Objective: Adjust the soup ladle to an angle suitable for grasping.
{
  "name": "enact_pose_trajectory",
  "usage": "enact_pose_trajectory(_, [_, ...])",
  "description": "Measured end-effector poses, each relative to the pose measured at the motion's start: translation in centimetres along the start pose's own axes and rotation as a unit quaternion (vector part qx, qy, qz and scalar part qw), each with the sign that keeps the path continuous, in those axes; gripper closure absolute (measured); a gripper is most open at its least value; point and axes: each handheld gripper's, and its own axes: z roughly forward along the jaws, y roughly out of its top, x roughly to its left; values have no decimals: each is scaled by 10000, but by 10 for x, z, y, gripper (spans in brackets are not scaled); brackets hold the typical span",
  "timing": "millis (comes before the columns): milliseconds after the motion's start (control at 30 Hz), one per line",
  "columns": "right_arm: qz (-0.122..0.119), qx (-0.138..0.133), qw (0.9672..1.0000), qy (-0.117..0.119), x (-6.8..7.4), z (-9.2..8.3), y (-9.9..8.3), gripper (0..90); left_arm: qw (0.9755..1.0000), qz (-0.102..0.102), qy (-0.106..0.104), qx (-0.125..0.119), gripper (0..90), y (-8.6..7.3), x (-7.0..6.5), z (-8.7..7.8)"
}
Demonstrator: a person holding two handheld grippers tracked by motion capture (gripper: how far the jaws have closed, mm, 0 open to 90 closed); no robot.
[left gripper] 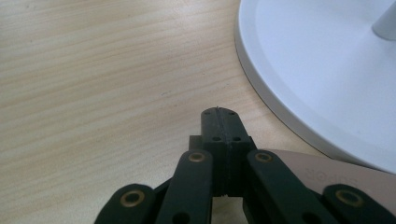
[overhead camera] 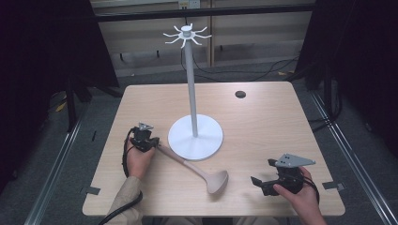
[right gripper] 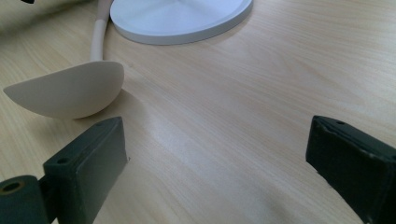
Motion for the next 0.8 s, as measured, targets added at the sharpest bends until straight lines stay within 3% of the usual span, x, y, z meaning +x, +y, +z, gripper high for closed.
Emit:
enact_pose_trajectory(133, [23,-18,10000,-17,-1,-1,-1,46,9999,125,9,85,900,1,0,-1])
enact_pose_trajectory(233, [11,-9,10000,-15,-2,-1,-2,46,9996,162,-183,142,900,0,3,-2])
enact_pose_trajectory(433, [43,-8,10000,-27,-1,-2,0,46,9986,172,-355,347,900,-6,-1,-13])
enact_pose_trajectory(633, [-2,-30,10000,-30,-1,-2,1,46,9985,69,-481,263,900,-18,-4,-22])
enact_pose_trajectory(800, [-5,-24,10000,-52,0,-2,2,46,9977,50,-556,381,900,-26,-10,-30])
